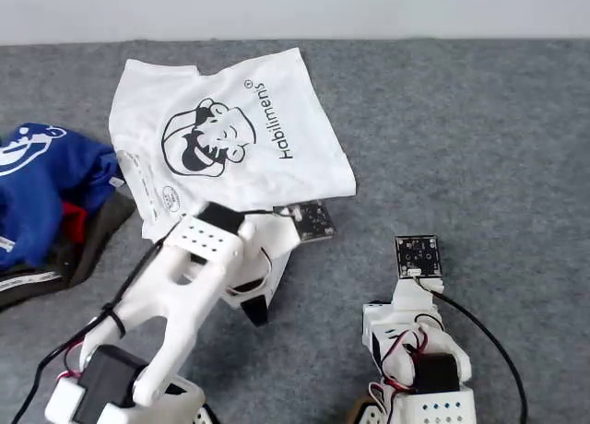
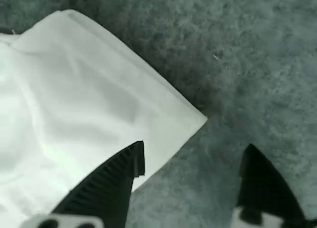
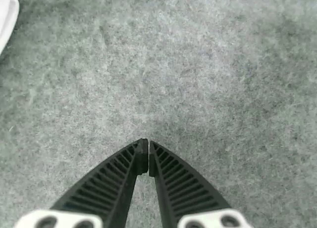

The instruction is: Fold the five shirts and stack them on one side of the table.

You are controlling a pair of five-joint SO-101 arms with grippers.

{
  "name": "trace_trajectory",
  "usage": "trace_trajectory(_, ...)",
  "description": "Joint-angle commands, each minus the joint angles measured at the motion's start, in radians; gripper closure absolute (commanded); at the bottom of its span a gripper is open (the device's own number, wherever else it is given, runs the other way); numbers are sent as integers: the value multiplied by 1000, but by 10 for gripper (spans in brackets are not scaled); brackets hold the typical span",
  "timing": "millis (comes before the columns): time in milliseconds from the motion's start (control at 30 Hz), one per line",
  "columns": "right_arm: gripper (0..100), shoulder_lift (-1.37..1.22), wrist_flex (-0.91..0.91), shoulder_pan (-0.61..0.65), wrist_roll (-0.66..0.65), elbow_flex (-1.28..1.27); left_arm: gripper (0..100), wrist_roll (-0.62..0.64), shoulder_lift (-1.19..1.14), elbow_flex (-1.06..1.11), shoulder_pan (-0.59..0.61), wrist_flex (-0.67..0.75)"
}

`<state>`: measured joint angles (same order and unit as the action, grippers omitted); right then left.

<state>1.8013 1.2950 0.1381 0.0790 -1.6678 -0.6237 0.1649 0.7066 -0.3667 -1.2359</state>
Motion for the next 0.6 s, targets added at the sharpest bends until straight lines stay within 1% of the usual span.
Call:
trace_trajectory(0,990,10,8,5,3,-15,691,8,37,31,0,101)
trace_trajectory(133,990,10,8,5,3,-15,691,11,37,48,0,150)
trace_trajectory(267,990,10,8,5,3,-15,691,43,35,47,0,192)
trace_trajectory(467,990,10,8,5,3,-15,691,38,35,50,-2,167)
trace_trajectory(567,990,10,8,5,3,-15,691,38,-3,41,2,170)
